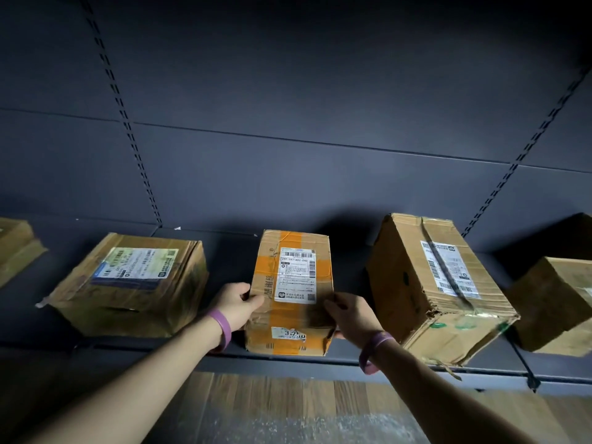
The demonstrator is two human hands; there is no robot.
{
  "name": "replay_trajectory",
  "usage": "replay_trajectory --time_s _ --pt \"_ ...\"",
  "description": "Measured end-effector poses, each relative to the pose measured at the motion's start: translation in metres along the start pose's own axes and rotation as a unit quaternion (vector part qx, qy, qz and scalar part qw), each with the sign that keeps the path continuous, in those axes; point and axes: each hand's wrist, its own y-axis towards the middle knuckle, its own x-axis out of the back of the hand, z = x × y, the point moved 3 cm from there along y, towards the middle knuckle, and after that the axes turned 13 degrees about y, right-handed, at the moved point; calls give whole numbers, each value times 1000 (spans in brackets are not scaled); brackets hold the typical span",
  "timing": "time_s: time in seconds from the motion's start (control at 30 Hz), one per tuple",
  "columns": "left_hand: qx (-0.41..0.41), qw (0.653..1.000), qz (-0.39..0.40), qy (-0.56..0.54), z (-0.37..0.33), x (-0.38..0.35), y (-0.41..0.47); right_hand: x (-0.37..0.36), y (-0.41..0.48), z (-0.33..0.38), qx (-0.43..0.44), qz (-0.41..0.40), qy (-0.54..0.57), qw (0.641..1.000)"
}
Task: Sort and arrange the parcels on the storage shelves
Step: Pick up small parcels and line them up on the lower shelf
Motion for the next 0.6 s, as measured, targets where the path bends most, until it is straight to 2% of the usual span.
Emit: replay_trajectory --time_s 0.17,0.4,0.6 --pt "20 998 -6 -56 4 7 -5 7 -7 -1 22 -24 17 999" --pt "15 998 -55 -7 3 13 -11 6 -12 -1 46 -51 10 998" --pt "2 999 -52 3 1 12 -13 8 -14 -1 57 -46 -3 997"
